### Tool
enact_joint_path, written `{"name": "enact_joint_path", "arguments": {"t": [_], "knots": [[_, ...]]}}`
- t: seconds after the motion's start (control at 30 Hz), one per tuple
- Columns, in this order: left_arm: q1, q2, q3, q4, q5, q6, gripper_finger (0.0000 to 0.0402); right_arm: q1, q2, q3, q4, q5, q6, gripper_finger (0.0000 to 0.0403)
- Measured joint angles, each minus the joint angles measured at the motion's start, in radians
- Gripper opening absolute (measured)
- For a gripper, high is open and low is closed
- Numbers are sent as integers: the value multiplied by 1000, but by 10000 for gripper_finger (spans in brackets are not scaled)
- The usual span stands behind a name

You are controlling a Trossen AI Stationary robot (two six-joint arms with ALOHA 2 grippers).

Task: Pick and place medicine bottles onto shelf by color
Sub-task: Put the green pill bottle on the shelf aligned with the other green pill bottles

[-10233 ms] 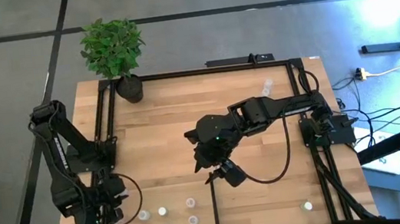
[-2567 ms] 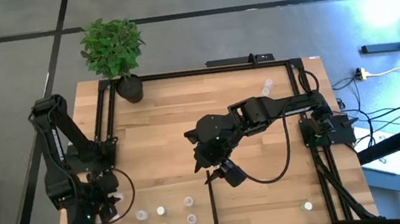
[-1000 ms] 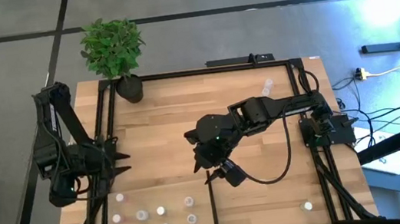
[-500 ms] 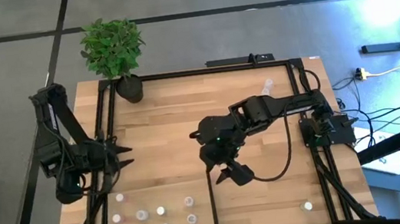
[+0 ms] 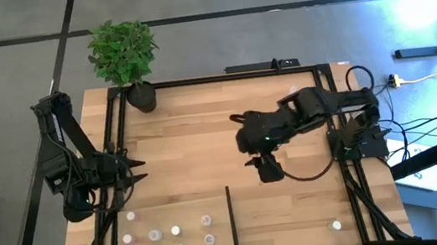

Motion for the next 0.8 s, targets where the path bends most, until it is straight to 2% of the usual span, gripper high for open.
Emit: {"name": "enact_joint_path", "arguments": {"t": [0.27, 0.43, 0.6, 0.8], "knots": [[0, 1, 0, 0, 1, 0, 163, 78, -15, -1, -153, 246, 236, 210], [0, 1, 0, 0, 5, 0, 163, 133, -43, -41, -144, 267, 299, 210], [0, 1, 0, -1, 24, 0, 163, 200, -133, -221, -145, 319, 426, 210], [0, 1, 0, 12, 27, 0, 163, 281, -263, -470, -142, 320, 733, 210]]}}
